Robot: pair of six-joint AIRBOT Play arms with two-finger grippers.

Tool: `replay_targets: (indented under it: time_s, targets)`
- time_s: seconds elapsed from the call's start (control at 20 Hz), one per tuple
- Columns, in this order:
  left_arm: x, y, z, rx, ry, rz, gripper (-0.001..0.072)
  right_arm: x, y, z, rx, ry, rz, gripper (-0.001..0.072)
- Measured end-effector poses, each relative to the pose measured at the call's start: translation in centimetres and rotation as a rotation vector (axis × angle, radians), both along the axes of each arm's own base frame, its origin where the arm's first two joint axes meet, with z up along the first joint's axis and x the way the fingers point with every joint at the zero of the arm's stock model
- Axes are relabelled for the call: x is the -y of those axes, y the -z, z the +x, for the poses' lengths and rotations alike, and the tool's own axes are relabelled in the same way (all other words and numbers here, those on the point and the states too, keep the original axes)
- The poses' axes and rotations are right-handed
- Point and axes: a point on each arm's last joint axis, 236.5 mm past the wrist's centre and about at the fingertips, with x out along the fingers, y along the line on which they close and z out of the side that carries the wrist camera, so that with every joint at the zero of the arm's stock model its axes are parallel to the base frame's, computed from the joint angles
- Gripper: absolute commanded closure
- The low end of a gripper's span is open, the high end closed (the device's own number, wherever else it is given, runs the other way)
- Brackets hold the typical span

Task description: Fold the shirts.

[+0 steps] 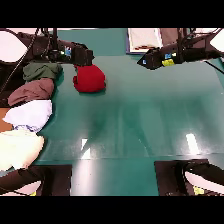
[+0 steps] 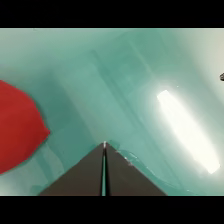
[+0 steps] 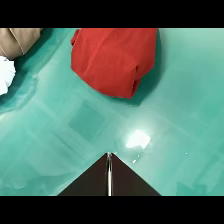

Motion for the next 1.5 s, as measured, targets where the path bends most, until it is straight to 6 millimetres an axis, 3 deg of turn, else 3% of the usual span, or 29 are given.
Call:
replay_targets:
  time_s: [0.45,0.5,0.55,0.6,0.7,0.85,1.05,1.3,1.45,1.5]
  targets:
    - [0.0,0.1,0.1,-0.002,0.0,0.0,0.0684,0.0,0.3,0.2,-0.005,0.003,0.001,0.0696]
    - [0.1,0.0,0.2,0.005,-0.002,-0.003,0.0638,0.0,0.3,0.2,-0.005,0.003,0.001,0.0696]
    - [0.0,-0.2,0.5,0.027,-0.005,0.001,0.0319,0.0,0.3,0.2,-0.005,0.004,0.001,0.0696]
    - [-0.3,-0.2,1.1,0.052,-0.012,0.02,0.0061,0.0,0.3,0.2,-0.005,0.004,0.001,0.0696]
    - [-2.2,0.7,3.0,0.08,-0.073,0.084,0.0045,0.0,0.3,0.2,-0.004,0.004,0.001,0.0696]
    - [-6.4,4.8,6.6,0.014,-0.2,0.178,0.0045,-0.1,0.3,0.2,-0.004,0.004,0.005,0.0696]
    - [-10.3,13.2,10.2,-0.177,-0.302,0.225,0.0045,-0.1,0.2,0.2,-0.004,0.003,0.009,0.0696]
    - [-10.4,22.8,11.9,-0.384,-0.322,0.209,0.0046,-0.2,0.1,0.2,-0.002,0.005,0.011,0.0696]
    - [-9.8,25.2,12.5,-0.427,-0.329,0.175,0.0049,-0.2,0.2,0.3,-0.002,0.005,0.011,0.0695]
    - [-9.7,25.5,12.6,-0.433,-0.331,0.167,0.014,-0.2,0.2,0.3,-0.002,0.005,0.011,0.0696]
